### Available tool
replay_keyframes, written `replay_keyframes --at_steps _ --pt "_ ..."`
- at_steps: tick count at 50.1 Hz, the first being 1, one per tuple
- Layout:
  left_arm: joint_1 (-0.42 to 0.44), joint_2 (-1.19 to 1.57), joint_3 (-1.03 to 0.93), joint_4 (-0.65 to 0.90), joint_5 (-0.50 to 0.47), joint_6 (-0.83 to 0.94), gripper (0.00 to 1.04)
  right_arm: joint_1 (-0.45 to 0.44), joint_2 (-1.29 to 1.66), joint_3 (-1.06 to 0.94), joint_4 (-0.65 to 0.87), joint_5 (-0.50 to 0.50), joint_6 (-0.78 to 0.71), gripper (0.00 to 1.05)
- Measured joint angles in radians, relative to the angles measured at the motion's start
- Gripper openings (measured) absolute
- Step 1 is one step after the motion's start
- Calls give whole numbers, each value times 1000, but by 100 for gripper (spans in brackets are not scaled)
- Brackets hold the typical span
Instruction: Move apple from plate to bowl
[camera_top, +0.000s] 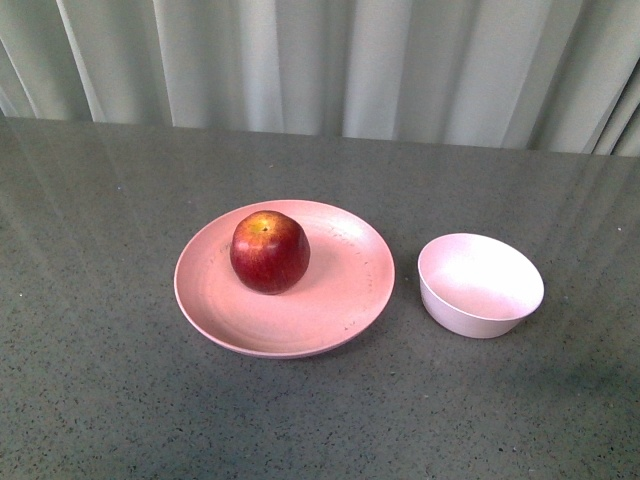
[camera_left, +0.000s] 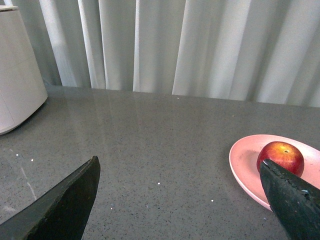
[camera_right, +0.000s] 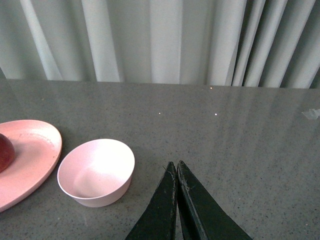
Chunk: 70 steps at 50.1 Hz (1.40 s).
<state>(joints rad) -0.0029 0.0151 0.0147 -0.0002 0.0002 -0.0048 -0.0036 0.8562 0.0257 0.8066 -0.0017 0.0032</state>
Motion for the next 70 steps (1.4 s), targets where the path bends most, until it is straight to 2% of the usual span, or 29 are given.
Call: replay_keyframes --at_steps 30,70 --pt "0 0 0 0 0 0 96 0 -433 -3 -386 0 0 2" --pt "0 0 0 0 0 0 96 2 -710 -3 -665 1 0 2"
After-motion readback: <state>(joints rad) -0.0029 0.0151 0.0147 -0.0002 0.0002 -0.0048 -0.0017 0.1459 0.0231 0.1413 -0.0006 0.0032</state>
